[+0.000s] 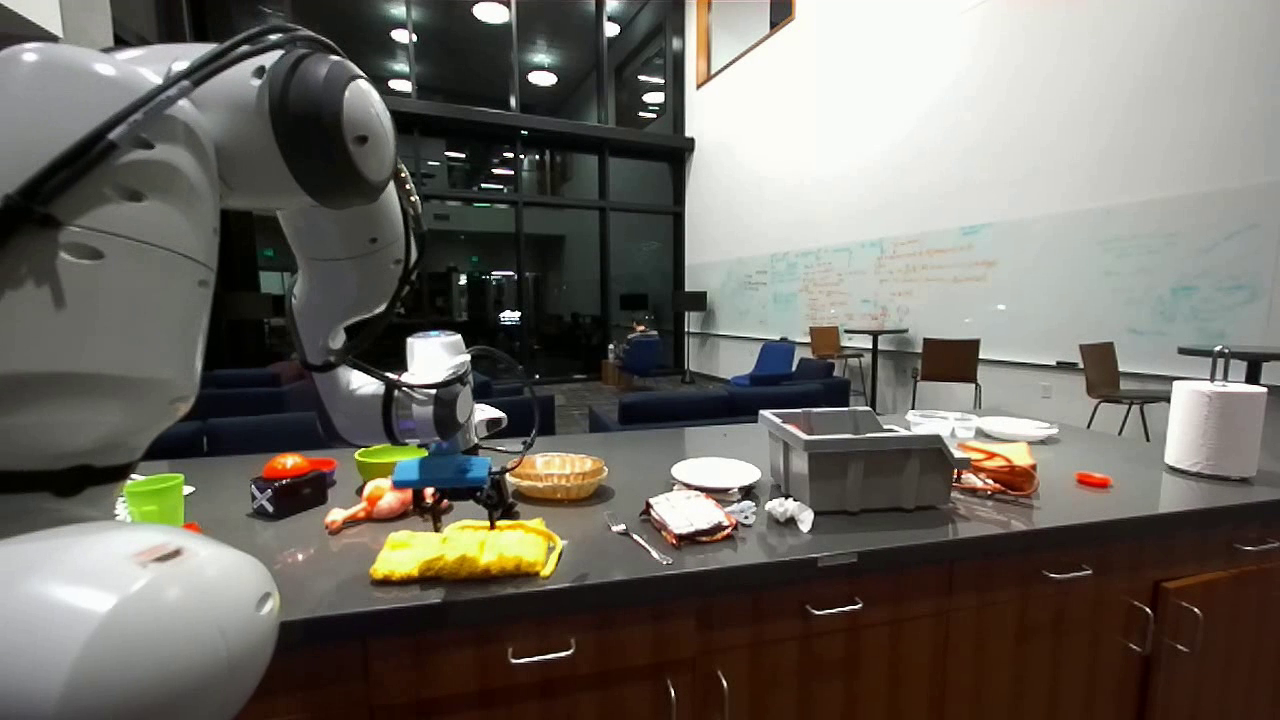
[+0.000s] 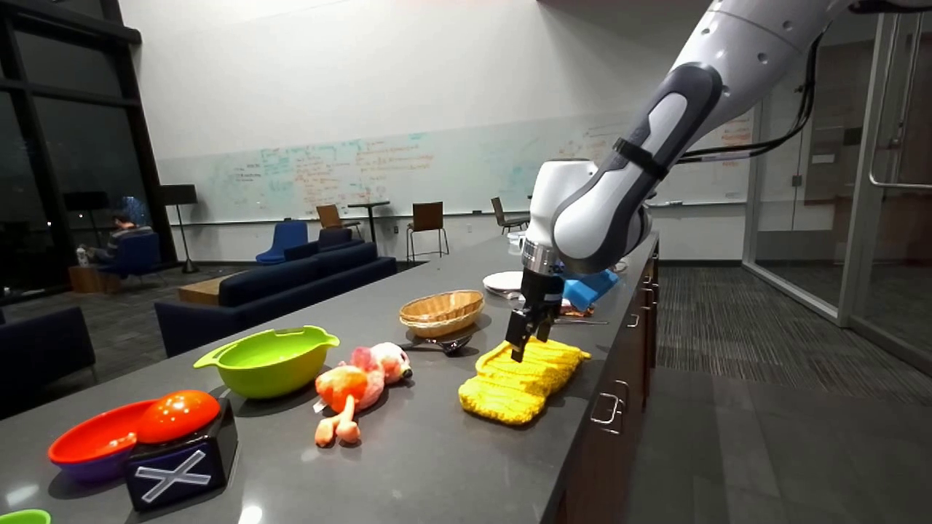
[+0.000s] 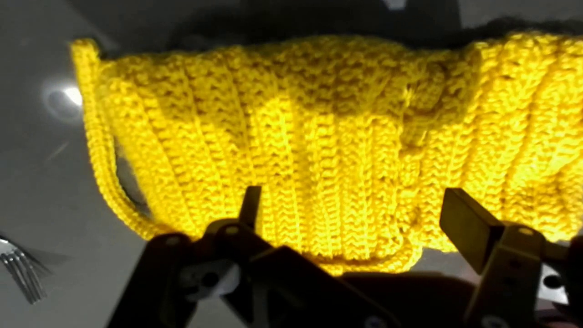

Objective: Use the yellow cloth to clean the counter

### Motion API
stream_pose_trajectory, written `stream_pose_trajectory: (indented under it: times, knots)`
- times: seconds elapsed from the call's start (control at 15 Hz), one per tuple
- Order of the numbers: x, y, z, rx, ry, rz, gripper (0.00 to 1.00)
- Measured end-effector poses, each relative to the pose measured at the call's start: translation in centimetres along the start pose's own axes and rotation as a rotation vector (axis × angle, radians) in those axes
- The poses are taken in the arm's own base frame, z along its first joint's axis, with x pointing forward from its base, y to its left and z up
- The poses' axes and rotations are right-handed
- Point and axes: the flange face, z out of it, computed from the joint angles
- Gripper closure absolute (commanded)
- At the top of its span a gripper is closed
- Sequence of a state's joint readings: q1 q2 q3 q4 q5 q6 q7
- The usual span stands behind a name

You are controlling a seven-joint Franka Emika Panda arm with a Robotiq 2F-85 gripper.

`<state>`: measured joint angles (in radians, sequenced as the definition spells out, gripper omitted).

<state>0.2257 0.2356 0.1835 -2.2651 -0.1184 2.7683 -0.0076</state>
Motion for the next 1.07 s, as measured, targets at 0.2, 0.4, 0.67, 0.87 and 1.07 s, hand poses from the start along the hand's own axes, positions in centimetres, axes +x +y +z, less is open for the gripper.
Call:
stream_pose_trajectory:
  times: [0.2,0.4,0.67,0.87,1.07]
  knots:
    - [0.6,0.3,0.0,-0.019,-0.007,-0.034,0.00]
    - [0.8,0.4,0.7,-0.015,-0.017,-0.032,0.00]
    - [0.6,0.8,2.4,-0.004,-0.040,-0.017,0.00]
    - [0.6,1.2,3.5,0.001,-0.053,-0.006,0.00]
    - [0.8,1.4,4.3,0.009,-0.064,0.010,0.00]
